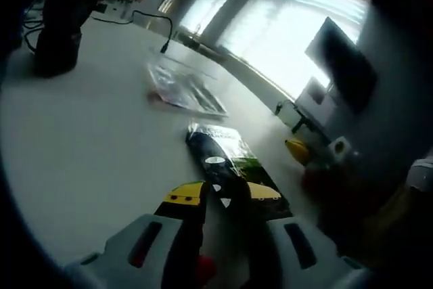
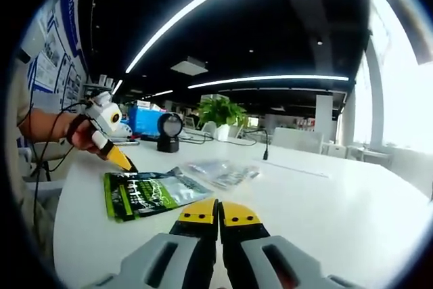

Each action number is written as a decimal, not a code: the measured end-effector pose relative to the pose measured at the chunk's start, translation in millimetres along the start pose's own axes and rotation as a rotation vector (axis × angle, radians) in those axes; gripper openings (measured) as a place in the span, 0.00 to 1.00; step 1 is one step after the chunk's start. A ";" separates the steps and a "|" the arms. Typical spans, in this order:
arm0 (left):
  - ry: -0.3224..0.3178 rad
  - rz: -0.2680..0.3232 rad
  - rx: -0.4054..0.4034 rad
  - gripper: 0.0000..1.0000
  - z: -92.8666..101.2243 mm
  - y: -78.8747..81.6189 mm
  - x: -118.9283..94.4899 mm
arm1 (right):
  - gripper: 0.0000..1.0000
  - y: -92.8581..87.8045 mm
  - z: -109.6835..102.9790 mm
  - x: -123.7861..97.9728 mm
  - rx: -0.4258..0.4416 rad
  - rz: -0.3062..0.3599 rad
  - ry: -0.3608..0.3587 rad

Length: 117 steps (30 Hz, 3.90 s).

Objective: Clip sheet goods on table flip sheet goods clip sheet goods scan sheet goods put sheet goods back to table

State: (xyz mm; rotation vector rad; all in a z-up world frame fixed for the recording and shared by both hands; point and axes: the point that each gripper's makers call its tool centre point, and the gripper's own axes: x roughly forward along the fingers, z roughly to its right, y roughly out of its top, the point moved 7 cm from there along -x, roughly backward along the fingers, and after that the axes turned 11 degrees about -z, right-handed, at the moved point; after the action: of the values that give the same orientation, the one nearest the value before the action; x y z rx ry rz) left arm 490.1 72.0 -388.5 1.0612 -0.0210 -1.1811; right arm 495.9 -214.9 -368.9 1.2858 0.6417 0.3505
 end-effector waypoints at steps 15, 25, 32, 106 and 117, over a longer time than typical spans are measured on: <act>-0.038 -0.026 -0.069 0.13 1.2 0.7 3.1 | 0.00 -0.6 -2.1 1.0 -0.012 -0.006 0.004; -0.066 -0.045 -0.134 0.13 -0.3 3.2 2.8 | 0.00 -1.8 -2.7 2.0 -0.028 -0.017 0.000; -0.093 -0.034 -0.195 0.13 -1.7 1.3 2.5 | 0.00 -1.7 -3.9 2.1 -0.038 -0.018 0.002; -0.036 0.021 -0.298 0.00 5.9 8.2 -7.9 | 0.00 -0.3 -10.5 1.5 -0.099 -0.036 -0.007; -0.027 -0.002 -0.292 0.00 1.6 1.9 -7.2 | 0.00 -0.2 -11.7 1.9 -0.102 -0.039 -0.007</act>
State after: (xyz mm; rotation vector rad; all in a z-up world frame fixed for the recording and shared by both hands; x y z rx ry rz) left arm 487.6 76.4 -382.8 0.7884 0.1279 -1.1603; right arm 490.2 -204.8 -371.2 1.1753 0.6338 0.3424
